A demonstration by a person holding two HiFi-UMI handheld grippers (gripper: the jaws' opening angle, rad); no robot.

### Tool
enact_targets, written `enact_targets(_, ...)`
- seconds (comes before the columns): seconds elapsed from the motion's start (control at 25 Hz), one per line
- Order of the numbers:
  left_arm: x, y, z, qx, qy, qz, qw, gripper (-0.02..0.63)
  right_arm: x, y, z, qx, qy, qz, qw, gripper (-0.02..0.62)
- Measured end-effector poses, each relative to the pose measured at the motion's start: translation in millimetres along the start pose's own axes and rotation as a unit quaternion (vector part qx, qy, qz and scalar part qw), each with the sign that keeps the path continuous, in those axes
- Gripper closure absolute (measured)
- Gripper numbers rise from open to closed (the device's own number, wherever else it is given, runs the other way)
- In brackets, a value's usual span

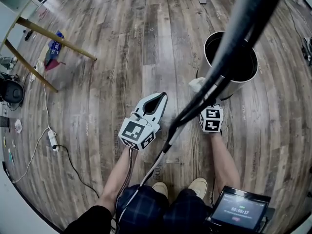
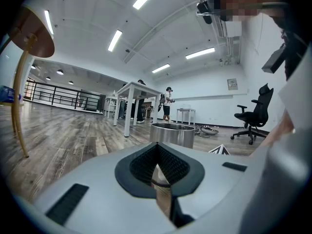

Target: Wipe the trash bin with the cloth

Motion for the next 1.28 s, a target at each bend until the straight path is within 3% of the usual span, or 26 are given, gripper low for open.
enact_targets(0.64,-2.7,-1.3,-10.6,-0.008,-0.006,0.003,1.0000,0.609,37.7,-14.9,-21.4,0.010,-0.001,-0.021,1.000,0.503)
enact_targets(1.28,-1.9,-3.3,-17.4,-0.015,-0.004,0.001,0.9999,0.609,139.7,-48.8,-54.6,0.011,0.054,-0.122,0.991,0.503)
Point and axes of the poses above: the fingertips, and each gripper's own axes: y forward along the fingers, x to its right, z out of its top, the point moved 1 cm from there along -y, backward along the fingers, and after that the axes turned 9 degrees about -z, right-handed, at the moved point
